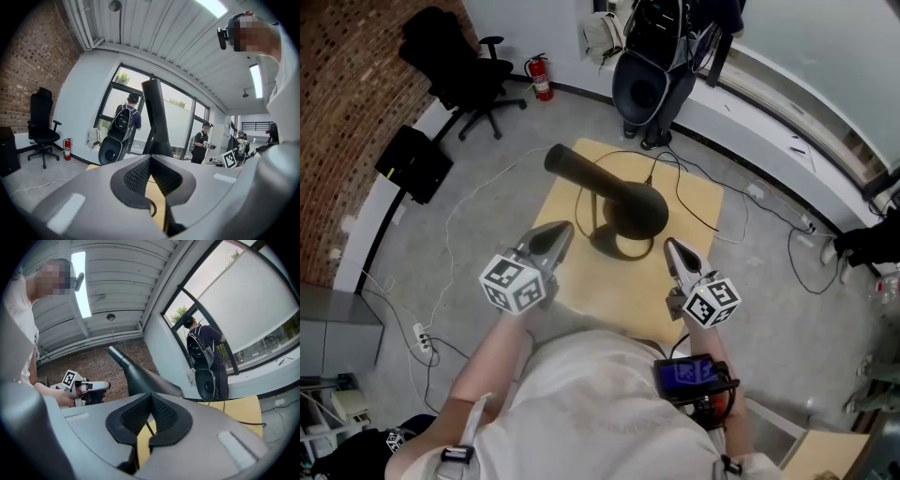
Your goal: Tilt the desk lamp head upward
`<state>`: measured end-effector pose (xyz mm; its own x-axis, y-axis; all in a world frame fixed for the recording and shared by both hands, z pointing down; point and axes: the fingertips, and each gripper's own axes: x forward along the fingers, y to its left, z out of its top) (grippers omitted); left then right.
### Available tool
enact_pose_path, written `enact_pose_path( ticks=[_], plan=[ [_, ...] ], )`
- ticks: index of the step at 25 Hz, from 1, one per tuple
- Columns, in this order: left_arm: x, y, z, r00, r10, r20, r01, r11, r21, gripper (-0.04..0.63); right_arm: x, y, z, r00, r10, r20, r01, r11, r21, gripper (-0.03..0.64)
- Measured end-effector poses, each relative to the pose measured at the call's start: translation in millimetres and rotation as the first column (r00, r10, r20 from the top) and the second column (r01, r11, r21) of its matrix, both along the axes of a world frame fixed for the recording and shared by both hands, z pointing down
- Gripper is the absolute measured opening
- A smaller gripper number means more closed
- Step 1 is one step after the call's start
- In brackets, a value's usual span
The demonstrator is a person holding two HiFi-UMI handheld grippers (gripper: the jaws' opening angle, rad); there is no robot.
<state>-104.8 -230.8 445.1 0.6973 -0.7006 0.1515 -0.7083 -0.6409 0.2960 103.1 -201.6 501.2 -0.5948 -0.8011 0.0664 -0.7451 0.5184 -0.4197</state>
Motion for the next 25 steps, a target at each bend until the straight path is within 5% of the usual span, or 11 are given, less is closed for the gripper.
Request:
enact_pose_path(
  ticks=[12,25],
  plan=[
    [-14,-24,-40,0.999,0.037,0.016,-0.038,0.996,0.084,0.012,16,-16,-6,0.998,0.043,0.035,-0.043,0.999,0.017,0.014],
    [-20,-45,-110,0.996,0.086,0.028,-0.09,0.976,0.198,0.167,21,-29,-10,0.999,0.032,0.04,-0.032,0.999,0.012,0.014]
  ],
)
